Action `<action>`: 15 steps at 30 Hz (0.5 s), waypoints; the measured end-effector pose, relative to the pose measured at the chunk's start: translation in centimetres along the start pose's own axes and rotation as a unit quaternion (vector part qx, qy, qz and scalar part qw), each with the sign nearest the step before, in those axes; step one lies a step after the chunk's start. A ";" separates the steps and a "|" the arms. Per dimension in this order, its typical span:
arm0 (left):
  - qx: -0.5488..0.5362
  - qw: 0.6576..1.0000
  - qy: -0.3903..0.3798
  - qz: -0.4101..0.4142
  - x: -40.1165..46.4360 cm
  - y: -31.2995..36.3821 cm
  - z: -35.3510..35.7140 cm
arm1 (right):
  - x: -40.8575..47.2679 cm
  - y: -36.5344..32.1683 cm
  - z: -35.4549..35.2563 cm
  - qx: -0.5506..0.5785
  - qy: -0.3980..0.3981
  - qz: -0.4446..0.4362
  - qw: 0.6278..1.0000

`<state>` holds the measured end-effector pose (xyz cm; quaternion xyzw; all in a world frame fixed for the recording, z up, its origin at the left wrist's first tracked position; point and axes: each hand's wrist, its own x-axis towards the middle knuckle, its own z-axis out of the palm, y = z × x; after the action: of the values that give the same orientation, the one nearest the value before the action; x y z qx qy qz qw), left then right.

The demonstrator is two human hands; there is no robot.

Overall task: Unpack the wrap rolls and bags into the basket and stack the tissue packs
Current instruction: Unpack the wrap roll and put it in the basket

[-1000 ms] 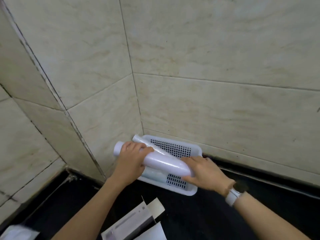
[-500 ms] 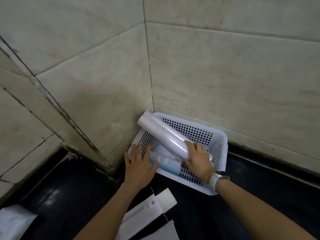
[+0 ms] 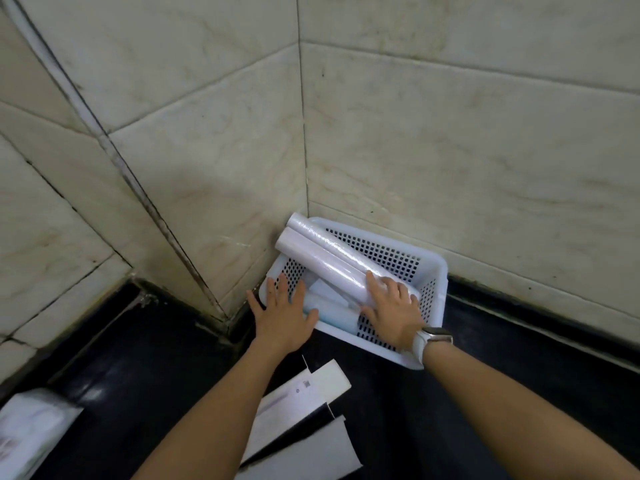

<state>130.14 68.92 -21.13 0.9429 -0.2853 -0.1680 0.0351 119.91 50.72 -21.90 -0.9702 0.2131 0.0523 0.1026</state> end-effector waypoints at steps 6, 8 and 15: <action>-0.133 0.982 0.121 0.056 -8.5 3.5 -0.3 | -10.6 -0.6 -3.7 0.264 0.149 0.025 0.953; -0.154 0.975 0.124 0.098 -11.9 5.2 1.0 | -15.5 -0.3 -3.2 0.292 0.157 0.057 0.942; -0.174 0.955 0.024 0.239 -21.2 13.4 8.4 | -32.9 5.5 2.5 0.244 0.070 0.236 0.938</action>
<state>103.66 69.63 -20.54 0.8299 -0.4681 -0.1791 0.2451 87.68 59.69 -20.54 -0.8386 0.4484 -0.0471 0.3058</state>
